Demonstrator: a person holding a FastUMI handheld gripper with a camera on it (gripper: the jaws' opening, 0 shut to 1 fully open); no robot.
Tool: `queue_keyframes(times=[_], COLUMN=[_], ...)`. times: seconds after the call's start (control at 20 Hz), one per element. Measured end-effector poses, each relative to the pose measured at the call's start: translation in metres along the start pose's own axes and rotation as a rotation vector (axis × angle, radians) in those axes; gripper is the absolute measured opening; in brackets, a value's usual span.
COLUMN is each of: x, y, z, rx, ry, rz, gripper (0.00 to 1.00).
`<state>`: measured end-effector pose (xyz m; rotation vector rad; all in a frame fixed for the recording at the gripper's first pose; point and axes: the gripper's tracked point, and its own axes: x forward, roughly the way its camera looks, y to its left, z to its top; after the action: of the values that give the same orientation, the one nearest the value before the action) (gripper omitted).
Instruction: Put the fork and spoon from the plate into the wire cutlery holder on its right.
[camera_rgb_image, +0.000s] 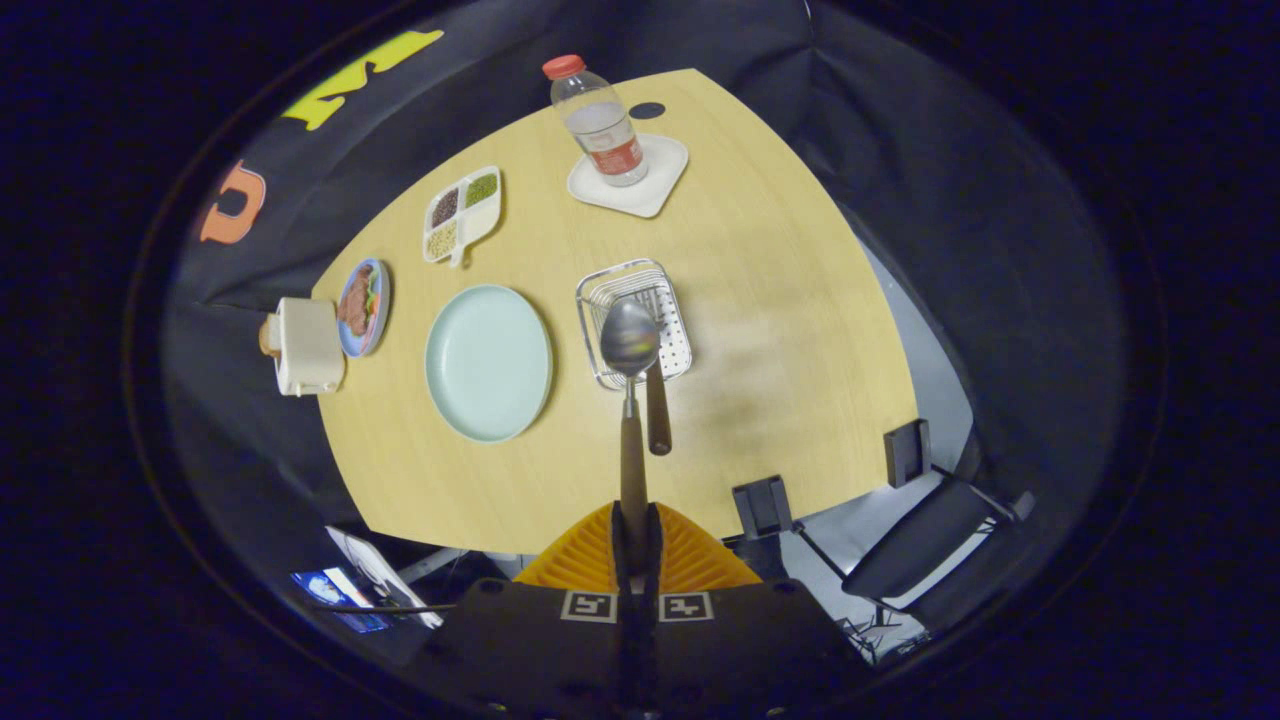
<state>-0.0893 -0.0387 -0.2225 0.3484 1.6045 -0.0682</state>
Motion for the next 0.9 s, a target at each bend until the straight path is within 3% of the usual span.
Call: queue_keyframes(times=[0.3, 0.5, 0.6, 0.65, 0.7, 0.9], x=[0.008, 0.01, 0.008, 0.006, 0.004, -0.01], y=[0.006, 0.012, 0.017, 0.02, 0.022, 0.034], z=[0.013, 0.018, 0.022, 0.023, 0.025, 0.041], rx=[0.0, -0.004, -0.021, -0.038, -0.061, -0.147], ry=[0.001, -0.005, -0.027, -0.043, -0.067, -0.191], rz=[0.002, 0.012, 0.026, 0.028, 0.029, 0.015], gripper=[0.01, 0.08, 0.16, 0.31, 0.38, 0.82])
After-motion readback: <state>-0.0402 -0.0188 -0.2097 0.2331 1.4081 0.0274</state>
